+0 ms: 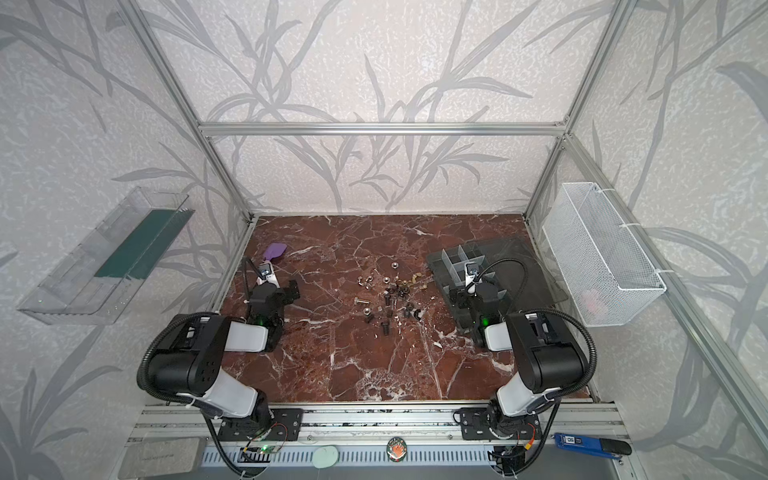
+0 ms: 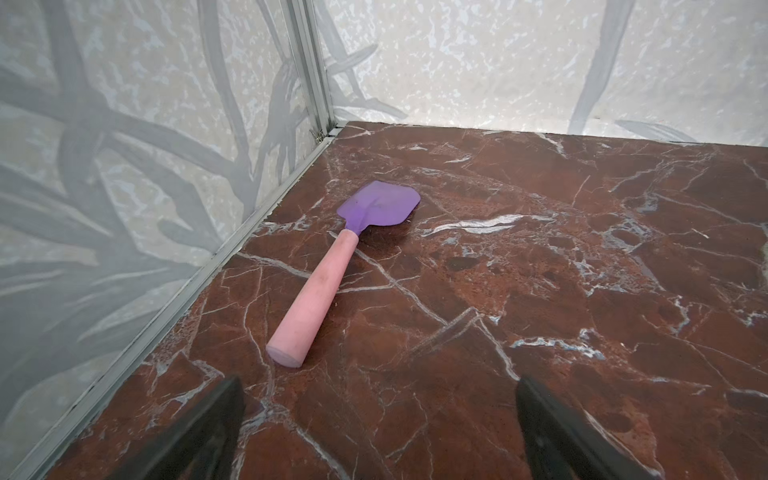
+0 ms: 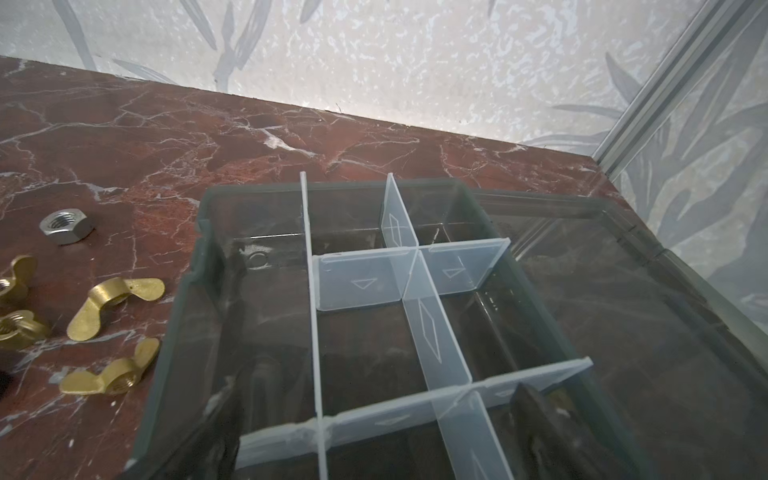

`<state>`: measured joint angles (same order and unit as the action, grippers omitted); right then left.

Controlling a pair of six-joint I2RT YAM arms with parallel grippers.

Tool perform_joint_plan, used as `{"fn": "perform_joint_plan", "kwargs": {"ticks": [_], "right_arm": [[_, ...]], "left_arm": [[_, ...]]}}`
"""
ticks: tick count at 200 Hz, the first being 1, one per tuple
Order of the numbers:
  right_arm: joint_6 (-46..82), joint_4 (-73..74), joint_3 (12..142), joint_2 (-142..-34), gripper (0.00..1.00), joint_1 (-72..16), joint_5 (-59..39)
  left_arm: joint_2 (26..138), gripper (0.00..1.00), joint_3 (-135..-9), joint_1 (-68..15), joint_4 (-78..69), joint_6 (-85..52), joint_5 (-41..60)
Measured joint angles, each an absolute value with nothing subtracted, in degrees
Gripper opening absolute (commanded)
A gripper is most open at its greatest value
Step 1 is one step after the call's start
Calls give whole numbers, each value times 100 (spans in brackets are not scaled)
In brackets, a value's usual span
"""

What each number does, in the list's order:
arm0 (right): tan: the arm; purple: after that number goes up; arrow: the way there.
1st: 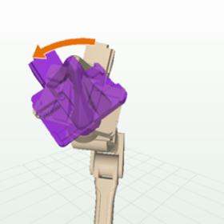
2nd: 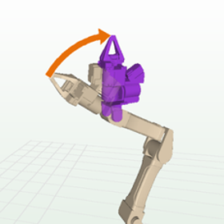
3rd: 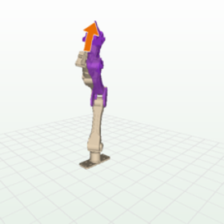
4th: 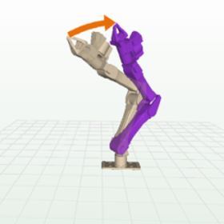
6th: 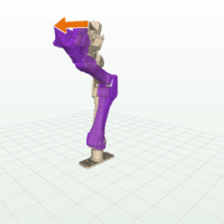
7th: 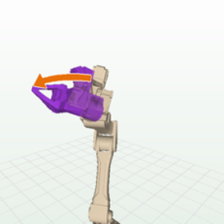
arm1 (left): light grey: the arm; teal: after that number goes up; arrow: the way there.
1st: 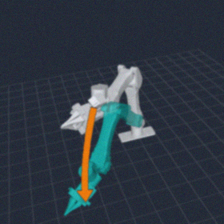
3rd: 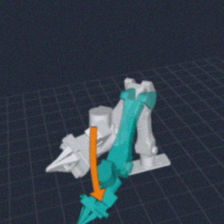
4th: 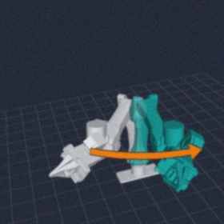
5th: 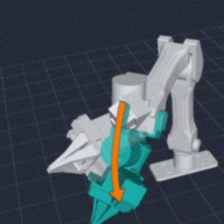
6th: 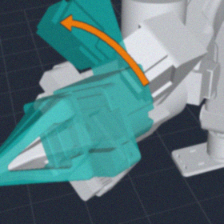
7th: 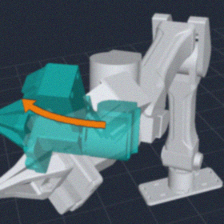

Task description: Sort the screws and nuts into containers

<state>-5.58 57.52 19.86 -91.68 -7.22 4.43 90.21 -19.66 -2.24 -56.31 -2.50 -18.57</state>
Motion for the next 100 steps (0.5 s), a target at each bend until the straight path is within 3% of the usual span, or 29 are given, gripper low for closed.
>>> {"fn": "perform_joint_plan", "kwargs": {"ticks": [100], "right_arm": [[-303,5961,1914,-9168,99,-711,987]], "left_arm": [[9021,99,-1966,-224,-5631,-252,-1857]]}}
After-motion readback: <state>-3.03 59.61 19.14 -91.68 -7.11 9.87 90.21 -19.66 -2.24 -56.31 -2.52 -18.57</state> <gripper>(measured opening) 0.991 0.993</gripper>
